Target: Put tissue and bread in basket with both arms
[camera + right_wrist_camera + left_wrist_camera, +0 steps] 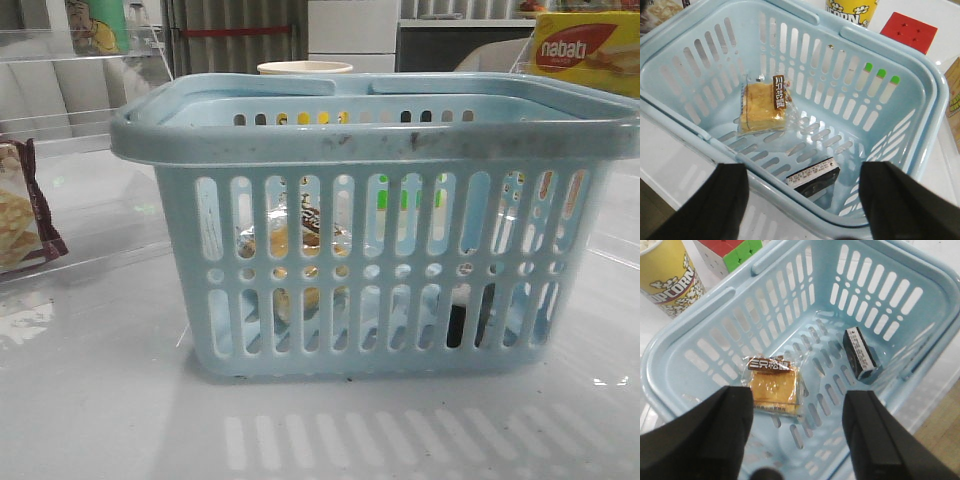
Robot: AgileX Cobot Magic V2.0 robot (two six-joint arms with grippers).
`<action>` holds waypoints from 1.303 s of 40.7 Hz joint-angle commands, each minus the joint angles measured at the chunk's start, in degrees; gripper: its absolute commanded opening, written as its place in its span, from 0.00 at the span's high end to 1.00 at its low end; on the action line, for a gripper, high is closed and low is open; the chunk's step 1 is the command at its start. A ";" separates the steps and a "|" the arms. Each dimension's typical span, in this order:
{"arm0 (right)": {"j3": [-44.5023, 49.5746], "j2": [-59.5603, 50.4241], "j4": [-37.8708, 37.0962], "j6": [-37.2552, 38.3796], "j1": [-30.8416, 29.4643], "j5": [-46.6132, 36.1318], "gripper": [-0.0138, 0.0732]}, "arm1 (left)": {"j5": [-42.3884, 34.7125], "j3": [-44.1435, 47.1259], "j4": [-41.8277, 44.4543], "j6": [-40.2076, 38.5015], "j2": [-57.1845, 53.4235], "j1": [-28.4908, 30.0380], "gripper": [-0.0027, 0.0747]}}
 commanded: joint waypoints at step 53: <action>11.33 -15.45 -7.55 3.21 -0.03 4.27 0.20 | -5.15 32.80 0.23 -3.14 -43.79 -0.36 0.44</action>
